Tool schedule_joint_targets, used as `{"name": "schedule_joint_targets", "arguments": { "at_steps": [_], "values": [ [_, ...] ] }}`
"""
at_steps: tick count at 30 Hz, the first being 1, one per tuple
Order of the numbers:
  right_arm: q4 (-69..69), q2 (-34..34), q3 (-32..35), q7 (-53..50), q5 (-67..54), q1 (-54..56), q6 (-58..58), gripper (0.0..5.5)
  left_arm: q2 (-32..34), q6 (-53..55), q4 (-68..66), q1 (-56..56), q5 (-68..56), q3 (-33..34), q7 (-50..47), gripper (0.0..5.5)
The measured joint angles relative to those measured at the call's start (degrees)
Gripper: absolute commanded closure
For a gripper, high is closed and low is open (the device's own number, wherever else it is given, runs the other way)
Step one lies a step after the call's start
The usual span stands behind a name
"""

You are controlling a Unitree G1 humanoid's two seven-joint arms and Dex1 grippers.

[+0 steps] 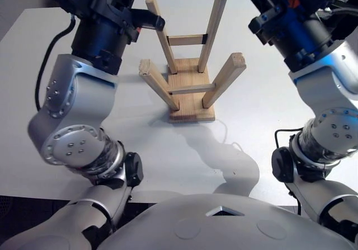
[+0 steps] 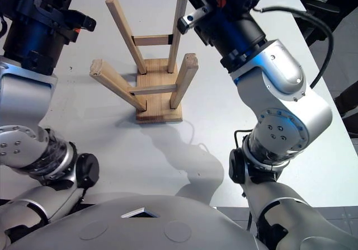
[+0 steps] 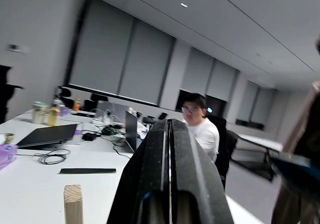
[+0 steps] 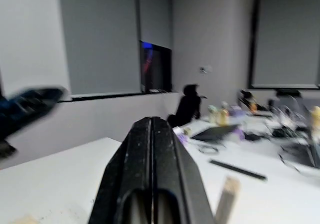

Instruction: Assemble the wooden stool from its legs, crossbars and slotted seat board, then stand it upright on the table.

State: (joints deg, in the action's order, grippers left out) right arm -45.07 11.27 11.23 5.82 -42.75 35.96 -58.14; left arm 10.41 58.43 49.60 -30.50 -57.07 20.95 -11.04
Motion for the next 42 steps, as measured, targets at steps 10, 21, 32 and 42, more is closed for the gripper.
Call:
{"name": "schedule_joint_targets", "arguments": {
  "at_steps": [10, 21, 32, 42],
  "values": [
    [0.36, 5.97, -12.23, 2.33, 7.3, -14.74, 6.59, 5.5, 7.72, -4.21, 2.45, 17.37, 6.96, -12.22, 2.71, 5.48],
    [17.49, 15.29, -1.97, 7.23, 4.14, -8.41, 10.8, 5.5, 9.46, -19.53, -5.2, 19.16, -23.95, 8.46, 8.39, 5.48],
    [36.9, 23.26, -18.5, 38.59, 21.93, -19.84, 40.3, 5.5, 21.64, -25.23, -15.4, 62.95, 8.98, -11.28, 49.86, 5.48],
    [30.07, 22.51, -24.7, 54.99, 17.56, -21.52, 40.37, 5.5, 18.39, -30.68, -23.19, 43.49, 26.42, -18.05, 41.01, 5.48]
  ]
}}
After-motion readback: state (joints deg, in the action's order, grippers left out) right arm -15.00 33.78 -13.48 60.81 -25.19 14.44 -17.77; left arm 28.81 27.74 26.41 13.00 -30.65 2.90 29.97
